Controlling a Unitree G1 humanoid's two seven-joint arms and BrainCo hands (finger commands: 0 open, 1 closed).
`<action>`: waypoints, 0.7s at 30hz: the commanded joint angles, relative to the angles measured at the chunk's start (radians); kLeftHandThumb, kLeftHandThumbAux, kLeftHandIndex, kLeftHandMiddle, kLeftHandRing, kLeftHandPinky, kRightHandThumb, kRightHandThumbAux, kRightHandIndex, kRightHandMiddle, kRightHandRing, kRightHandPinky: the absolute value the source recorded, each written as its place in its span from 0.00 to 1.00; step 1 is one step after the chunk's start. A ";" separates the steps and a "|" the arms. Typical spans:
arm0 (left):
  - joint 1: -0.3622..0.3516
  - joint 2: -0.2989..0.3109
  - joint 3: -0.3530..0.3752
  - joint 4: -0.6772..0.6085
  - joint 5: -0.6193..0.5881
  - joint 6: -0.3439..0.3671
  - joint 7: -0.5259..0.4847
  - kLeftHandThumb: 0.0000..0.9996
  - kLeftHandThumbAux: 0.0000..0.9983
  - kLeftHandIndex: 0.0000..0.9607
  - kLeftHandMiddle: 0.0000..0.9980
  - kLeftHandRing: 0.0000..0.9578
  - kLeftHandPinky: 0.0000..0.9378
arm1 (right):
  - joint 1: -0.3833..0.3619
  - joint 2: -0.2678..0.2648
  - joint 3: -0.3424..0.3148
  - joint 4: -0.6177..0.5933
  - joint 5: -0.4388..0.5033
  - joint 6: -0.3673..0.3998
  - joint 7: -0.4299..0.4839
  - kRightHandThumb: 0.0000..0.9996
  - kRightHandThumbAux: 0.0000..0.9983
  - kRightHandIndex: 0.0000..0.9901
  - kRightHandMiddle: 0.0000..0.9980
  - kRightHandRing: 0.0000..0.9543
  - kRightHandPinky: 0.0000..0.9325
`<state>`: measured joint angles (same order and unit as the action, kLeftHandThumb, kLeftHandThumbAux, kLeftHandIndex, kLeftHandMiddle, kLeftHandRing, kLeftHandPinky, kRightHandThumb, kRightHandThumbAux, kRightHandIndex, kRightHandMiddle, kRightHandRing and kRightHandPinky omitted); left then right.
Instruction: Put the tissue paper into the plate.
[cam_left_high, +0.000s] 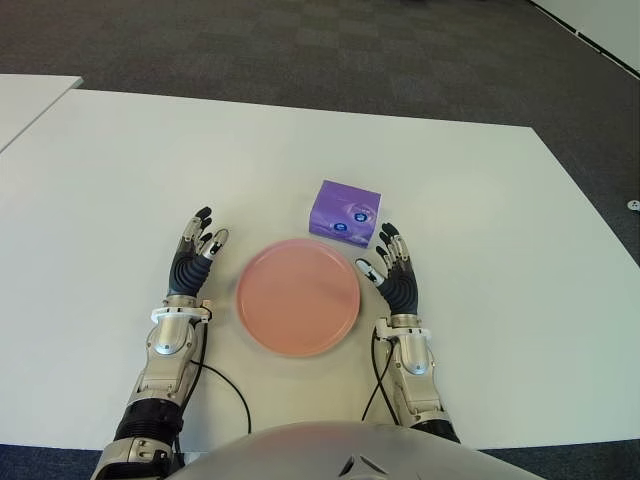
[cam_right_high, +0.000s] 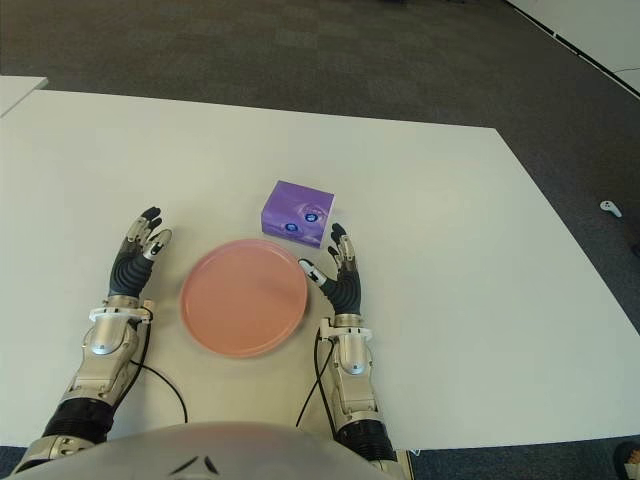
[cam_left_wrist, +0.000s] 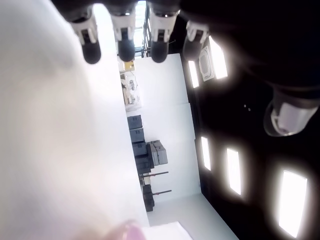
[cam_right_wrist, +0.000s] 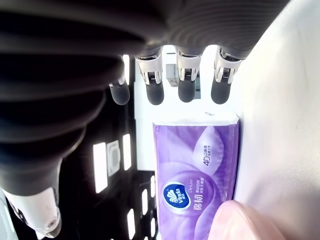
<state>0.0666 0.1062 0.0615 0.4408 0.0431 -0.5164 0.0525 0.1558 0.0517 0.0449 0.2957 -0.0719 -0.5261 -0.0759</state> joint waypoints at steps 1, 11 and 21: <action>0.055 -0.021 -0.010 0.047 0.015 0.048 0.010 0.00 0.38 0.00 0.00 0.00 0.00 | 0.080 -0.001 -0.009 0.080 0.003 0.067 -0.006 0.00 0.65 0.00 0.00 0.00 0.00; 0.053 -0.026 -0.012 0.051 0.024 0.044 0.021 0.00 0.39 0.00 0.00 0.00 0.00 | 0.081 -0.002 -0.009 0.076 -0.002 0.064 -0.011 0.00 0.69 0.00 0.00 0.00 0.00; 0.049 -0.028 -0.012 0.057 0.029 0.038 0.029 0.00 0.39 0.00 0.00 0.00 0.00 | 0.083 -0.005 -0.007 0.069 -0.007 0.071 -0.015 0.00 0.70 0.00 0.00 0.00 0.00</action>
<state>0.0656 0.1001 0.0613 0.4412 0.0594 -0.5182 0.0755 0.1577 0.0485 0.0432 0.2931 -0.0760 -0.5261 -0.0862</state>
